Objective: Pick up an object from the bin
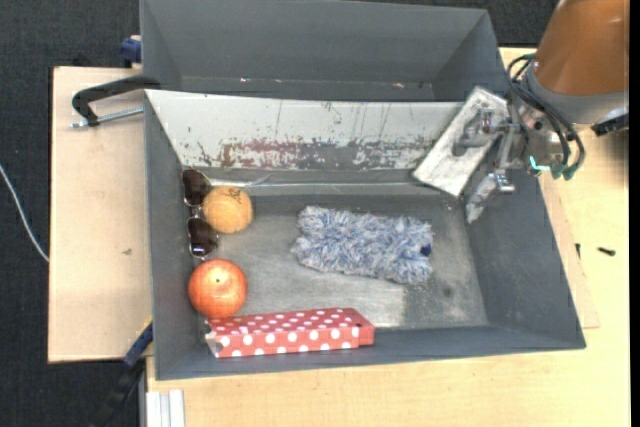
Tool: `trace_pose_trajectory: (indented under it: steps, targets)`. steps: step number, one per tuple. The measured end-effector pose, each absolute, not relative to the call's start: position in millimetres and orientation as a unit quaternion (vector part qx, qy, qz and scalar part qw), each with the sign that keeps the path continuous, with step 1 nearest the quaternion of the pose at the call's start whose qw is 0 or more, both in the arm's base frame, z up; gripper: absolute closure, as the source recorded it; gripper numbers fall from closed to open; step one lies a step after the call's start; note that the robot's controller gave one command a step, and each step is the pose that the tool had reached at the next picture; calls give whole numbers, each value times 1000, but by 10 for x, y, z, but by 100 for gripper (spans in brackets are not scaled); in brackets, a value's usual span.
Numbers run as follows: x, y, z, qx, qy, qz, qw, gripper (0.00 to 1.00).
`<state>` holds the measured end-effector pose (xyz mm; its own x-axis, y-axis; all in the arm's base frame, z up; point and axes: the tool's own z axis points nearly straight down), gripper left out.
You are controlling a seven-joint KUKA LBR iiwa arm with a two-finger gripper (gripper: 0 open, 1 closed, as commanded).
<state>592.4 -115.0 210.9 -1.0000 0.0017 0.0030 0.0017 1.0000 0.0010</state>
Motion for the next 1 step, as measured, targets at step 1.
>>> trace_pose_trajectory:
  steps: [1]
  targets:
    - [5938, -1146, 2138, 0, -1000, 0, -1, 0]
